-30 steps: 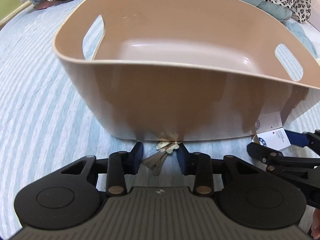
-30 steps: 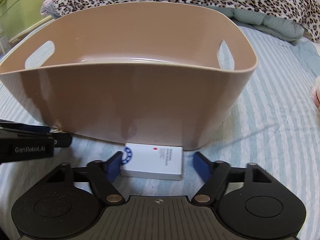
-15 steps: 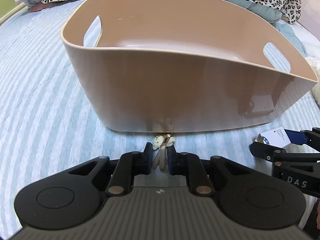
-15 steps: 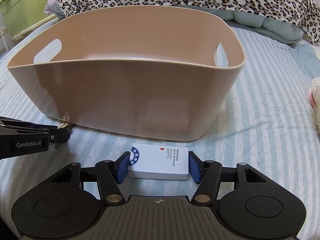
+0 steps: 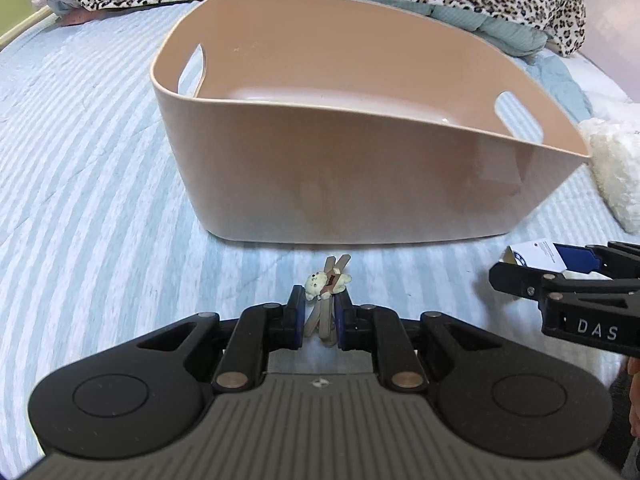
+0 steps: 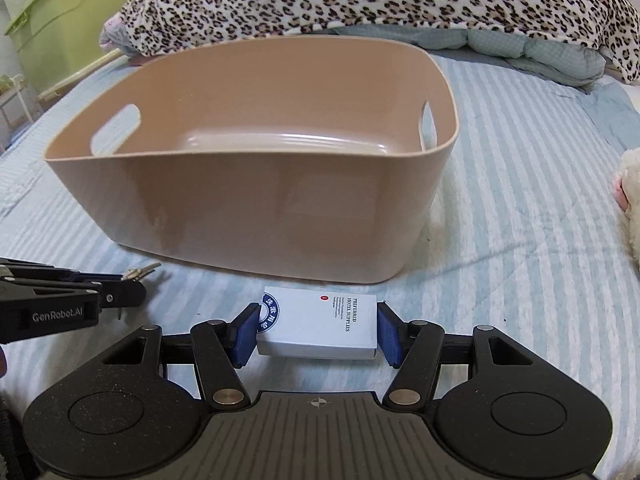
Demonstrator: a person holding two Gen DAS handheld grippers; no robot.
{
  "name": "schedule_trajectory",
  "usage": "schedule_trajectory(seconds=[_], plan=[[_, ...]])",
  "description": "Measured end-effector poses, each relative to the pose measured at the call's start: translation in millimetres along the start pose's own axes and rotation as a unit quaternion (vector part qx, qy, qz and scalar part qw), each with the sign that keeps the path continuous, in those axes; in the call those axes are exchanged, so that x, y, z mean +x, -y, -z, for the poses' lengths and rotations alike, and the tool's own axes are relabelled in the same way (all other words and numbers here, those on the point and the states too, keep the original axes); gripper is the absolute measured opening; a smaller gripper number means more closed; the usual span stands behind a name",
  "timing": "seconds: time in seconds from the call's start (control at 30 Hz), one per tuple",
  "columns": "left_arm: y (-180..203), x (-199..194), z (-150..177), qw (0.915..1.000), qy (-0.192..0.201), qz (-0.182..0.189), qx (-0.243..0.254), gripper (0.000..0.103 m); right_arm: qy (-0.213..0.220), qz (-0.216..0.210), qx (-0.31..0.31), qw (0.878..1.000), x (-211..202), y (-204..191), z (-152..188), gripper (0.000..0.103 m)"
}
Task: Organize objects
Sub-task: 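Carry keys and medicine box over the basket and release them inside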
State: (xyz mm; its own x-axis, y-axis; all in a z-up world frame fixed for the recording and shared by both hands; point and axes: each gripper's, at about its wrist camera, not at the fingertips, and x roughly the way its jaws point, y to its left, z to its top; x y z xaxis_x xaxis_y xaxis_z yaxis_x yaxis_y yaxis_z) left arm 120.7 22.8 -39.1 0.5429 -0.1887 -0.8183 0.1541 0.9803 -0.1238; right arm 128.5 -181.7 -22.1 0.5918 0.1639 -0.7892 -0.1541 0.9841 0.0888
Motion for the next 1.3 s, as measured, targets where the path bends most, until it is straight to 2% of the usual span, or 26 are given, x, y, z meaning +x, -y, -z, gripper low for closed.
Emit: schedule_trajectory(seconds=[0.1,0.2,0.4,0.63,0.8,0.97,1.07,1.3], plan=[[-0.2,-12.4,7.2,1.0000,0.004,0.000,-0.003,0.016,0.008,-0.009,-0.002,1.000,-11.4,1.1,-0.2,0.057],[3.1,-22.5,3.9,0.9996,0.015,0.019,-0.017,0.016,0.018,-0.017,-0.002,1.000,-25.1,3.2,-2.2,0.057],[6.4,-60.4,-8.4,0.9978,0.063,0.015,-0.014,0.016,0.052,-0.029,0.002,0.998,-56.1,4.9,-12.9,0.057],[16.9,-85.5,-52.0,0.9921,0.125,0.005,0.014,0.016,0.111,-0.033,-0.003,0.993,-80.5,5.3,-46.3,0.057],[23.1,-79.9,-84.0,0.9887,0.147,-0.011,0.027,0.016,0.142,-0.030,-0.008,0.989,-79.2,2.9,-76.5,0.057],[29.8,-53.0,-107.1,0.9878,0.144,-0.035,0.047,0.016,0.156,-0.025,-0.003,0.987,-65.7,2.1,-95.8,0.057],[29.8,-28.6,-117.1,0.9903,0.122,-0.044,0.049,0.016,0.154,-0.017,-0.006,0.988,-54.0,0.0,-100.7,0.057],[34.6,16.8,-118.9,0.9945,0.061,-0.064,0.056,0.016,0.103,0.003,-0.020,0.994,-10.6,-7.0,-102.1,0.057]])
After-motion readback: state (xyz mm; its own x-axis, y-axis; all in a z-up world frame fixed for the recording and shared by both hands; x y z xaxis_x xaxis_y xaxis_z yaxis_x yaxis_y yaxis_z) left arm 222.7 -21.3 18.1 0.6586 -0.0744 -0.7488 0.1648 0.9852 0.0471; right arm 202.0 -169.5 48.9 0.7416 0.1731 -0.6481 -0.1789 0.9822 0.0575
